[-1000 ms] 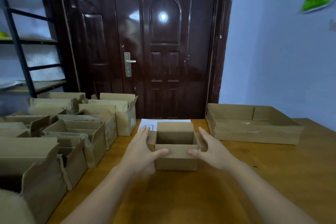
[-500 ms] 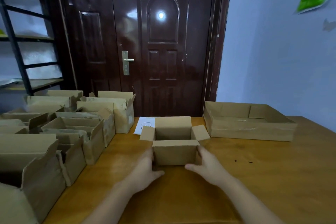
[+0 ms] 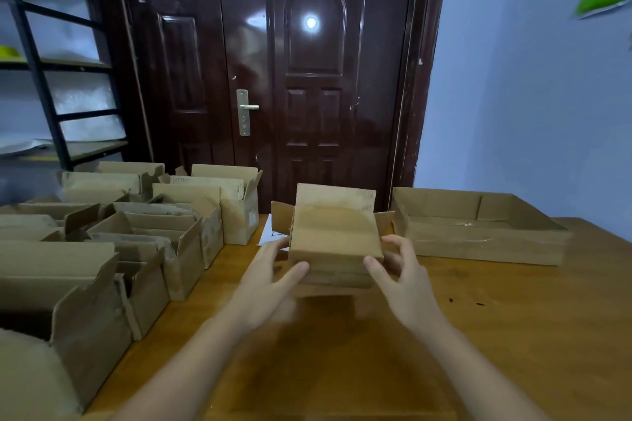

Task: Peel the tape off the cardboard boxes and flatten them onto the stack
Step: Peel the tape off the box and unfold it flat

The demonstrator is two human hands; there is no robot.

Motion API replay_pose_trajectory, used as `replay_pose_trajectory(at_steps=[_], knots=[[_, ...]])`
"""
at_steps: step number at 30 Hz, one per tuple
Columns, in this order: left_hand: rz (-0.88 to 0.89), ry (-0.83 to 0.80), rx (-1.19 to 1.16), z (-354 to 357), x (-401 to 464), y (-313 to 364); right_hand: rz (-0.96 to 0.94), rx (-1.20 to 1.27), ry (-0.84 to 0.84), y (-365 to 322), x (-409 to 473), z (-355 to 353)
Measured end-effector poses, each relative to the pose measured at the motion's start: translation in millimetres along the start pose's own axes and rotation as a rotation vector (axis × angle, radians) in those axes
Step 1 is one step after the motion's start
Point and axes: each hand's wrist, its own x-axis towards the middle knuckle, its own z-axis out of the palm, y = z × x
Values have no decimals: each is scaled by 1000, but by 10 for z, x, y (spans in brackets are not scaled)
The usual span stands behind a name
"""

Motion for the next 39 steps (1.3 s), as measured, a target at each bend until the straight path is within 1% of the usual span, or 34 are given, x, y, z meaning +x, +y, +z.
replay_pose_trajectory(at_steps=[1,2,4,5,8,11,15,18,19,21,23,24,26,28,30,33,35,36,39], knots=[[9,-3,2,-4,-6,61,-1,3,37,-38,19,9],[28,-7,52,-3,-3,101,-3,-4,69,-77,43,9],[79,11,239,1,19,139,10,-32,99,-136,90,-19],[83,40,280,0,33,151,19,-45,91,-152,109,-42],[127,121,227,2,53,154,4,-66,-3,-195,141,-91],[112,134,198,9,63,95,1,-98,-69,-220,142,-104],[38,56,228,47,38,-43,72,-108,-96,-158,108,-91],[17,45,232,104,25,-178,148,-146,-162,-16,86,-41],[0,29,215,117,23,-227,166,-149,-195,43,72,-19],[-36,-50,94,143,11,-308,188,-99,-250,152,47,29],[-19,-124,-25,180,-22,-344,201,-39,-254,215,33,69],[10,-132,-36,206,-42,-347,203,-30,-250,228,36,81],[72,-116,-5,252,-75,-335,218,-21,-257,230,51,93],[89,-102,-22,265,-111,-323,241,-20,-253,230,64,84],[98,-97,-48,243,-161,-317,235,-57,-172,260,92,61],[151,-79,77,218,-226,-323,108,-71,51,242,128,52],[201,-56,188,226,-252,-319,60,-29,100,206,169,62],[212,-40,223,235,-262,-312,65,-33,70,184,198,56],[240,56,341,275,-298,-252,57,-124,-136,126,241,5]])
